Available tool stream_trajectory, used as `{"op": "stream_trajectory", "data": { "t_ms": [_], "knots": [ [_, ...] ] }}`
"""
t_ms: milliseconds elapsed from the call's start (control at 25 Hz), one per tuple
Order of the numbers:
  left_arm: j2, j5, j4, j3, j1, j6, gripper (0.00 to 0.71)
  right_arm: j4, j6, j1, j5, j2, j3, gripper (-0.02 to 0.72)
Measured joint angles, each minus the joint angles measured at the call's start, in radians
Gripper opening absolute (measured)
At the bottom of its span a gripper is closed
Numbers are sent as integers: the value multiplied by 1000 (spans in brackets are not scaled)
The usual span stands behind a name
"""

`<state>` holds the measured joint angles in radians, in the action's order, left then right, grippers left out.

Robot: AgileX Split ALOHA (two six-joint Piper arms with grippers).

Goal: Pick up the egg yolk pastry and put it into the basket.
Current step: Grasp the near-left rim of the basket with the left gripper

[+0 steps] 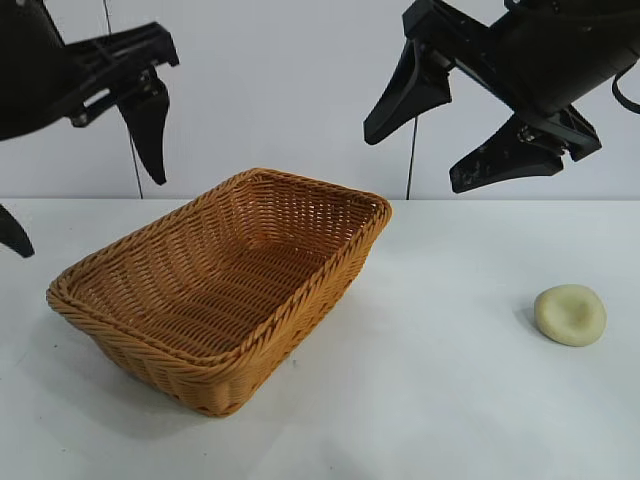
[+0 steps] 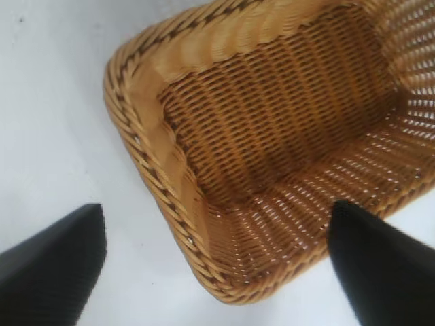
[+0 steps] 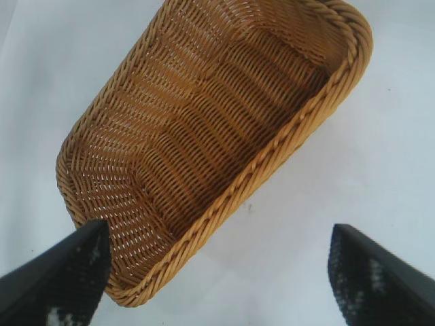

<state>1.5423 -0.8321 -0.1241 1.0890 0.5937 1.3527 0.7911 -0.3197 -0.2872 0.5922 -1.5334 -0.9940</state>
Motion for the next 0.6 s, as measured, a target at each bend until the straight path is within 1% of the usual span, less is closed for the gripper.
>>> {"op": "stream_trajectory", "data": {
  "t_ms": [80,200,240,320,480,600],
  "knots": [
    [35,-1,62,0,-36,5,639,0,0,0,0,0,0,624],
    [68,-1,141,0,-101,-31,639,0,0,0,0,0,0,624],
    [72,0,156,0,-113,-41,639,0,0,0,0,0,0,624],
    [77,11,168,-3,-124,-51,639,0,0,0,0,-1,0,624],
    [77,30,181,-32,-125,-47,639,0,0,0,0,-1,0,624],
    [77,85,185,-93,-125,-15,639,0,0,0,0,-1,0,624]
  ]
}}
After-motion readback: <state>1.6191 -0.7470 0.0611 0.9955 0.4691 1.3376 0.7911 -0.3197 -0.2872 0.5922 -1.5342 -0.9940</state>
